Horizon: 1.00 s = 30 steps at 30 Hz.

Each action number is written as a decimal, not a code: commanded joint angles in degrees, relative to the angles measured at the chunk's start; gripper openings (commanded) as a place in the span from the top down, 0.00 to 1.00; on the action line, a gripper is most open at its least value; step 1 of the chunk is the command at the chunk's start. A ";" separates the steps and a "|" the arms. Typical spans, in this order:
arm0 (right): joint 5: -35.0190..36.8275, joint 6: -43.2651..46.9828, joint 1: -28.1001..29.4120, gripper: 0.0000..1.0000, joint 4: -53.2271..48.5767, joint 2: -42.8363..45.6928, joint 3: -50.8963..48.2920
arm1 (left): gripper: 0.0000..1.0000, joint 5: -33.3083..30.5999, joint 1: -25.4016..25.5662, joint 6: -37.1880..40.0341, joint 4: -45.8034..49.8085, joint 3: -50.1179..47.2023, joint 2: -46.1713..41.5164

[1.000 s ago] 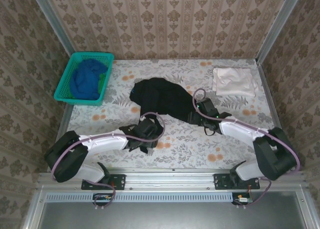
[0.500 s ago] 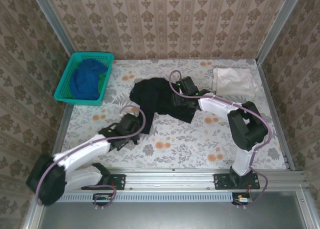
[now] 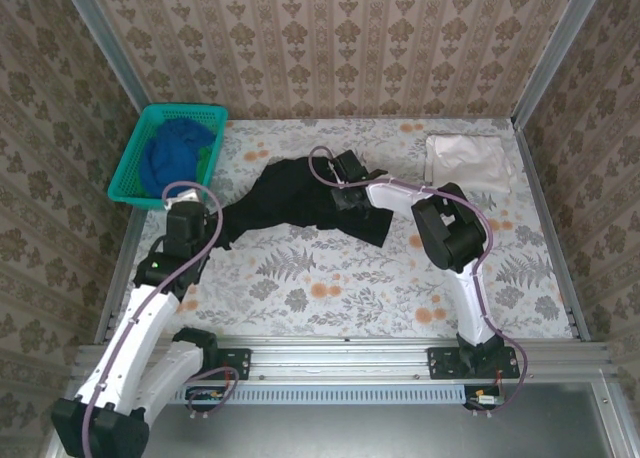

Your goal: Fold and stack the t-shirts

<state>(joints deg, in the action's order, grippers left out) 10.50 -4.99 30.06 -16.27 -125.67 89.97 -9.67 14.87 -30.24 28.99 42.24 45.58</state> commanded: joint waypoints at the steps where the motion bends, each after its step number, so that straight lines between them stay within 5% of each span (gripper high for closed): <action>1: 8.70 2.33 -0.09 0.69 -4.56 -1.79 3.36 | 1.00 3.23 -3.88 3.05 0.02 4.74 1.15; 7: 12.06 2.61 -1.23 1.00 -7.01 6.78 0.63 | 1.00 4.67 -9.08 5.06 -0.25 10.82 3.34; 14: 13.68 -1.14 -2.35 1.00 -10.98 24.74 -11.56 | 1.00 5.17 -10.42 6.05 -0.33 9.72 2.86; 19: 13.33 -6.15 -10.45 0.84 -11.18 27.97 -16.41 | 1.00 10.84 -10.26 4.73 -4.42 4.87 3.84; 22: 15.93 -10.92 -10.20 0.53 -16.39 28.09 -15.56 | 1.00 13.79 -9.22 3.93 -7.23 1.76 5.64; 27: 14.33 -17.55 -1.20 0.49 -12.53 35.19 -23.95 | 1.00 13.23 -7.08 3.95 -8.42 -0.41 8.86; 30: 4.42 -21.72 0.08 0.52 -2.95 39.28 -33.09 | 1.00 12.03 -6.79 4.29 -8.34 -0.50 9.91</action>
<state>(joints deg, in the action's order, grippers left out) 21.82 -20.14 29.87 -25.69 -91.02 62.37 2.28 7.86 -25.85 23.11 41.85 55.51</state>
